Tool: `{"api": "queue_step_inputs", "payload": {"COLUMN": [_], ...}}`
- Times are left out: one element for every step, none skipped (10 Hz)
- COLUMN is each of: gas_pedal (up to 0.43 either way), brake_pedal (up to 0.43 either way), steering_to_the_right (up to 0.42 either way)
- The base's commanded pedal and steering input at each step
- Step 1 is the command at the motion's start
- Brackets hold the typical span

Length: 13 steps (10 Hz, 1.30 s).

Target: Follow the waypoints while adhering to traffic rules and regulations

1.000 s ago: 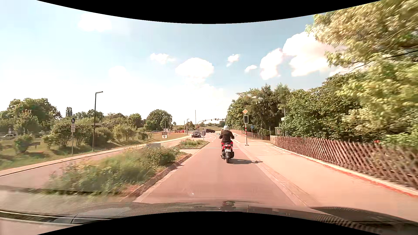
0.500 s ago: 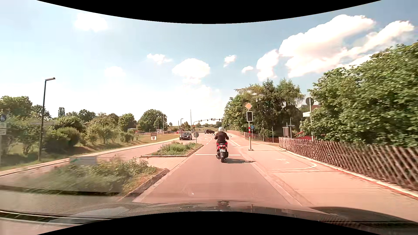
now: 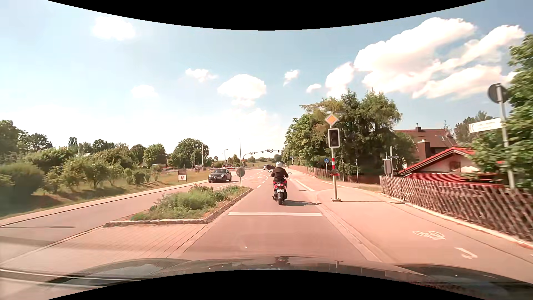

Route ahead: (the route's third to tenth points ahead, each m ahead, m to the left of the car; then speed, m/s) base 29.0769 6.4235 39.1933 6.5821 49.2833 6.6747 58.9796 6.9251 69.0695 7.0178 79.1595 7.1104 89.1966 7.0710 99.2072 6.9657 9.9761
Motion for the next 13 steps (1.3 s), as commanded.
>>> {"api": "queue_step_inputs", "payload": {"gas_pedal": [0.280,0.280,0.280,0.287,0.287,0.287,0.287,0.287,0.280,0.268,0.220,0.177,0.177], "brake_pedal": [0.006,0.012,0.012,0.006,0.012,0.006,0.012,0.012,0.006,0.012,0.012,0.012,0.012], "steering_to_the_right": [-0.002,-0.007,-0.011,-0.011,-0.011,-0.010,-0.010,-0.009,-0.009,-0.009,-0.008,-0.007,-0.006]}}
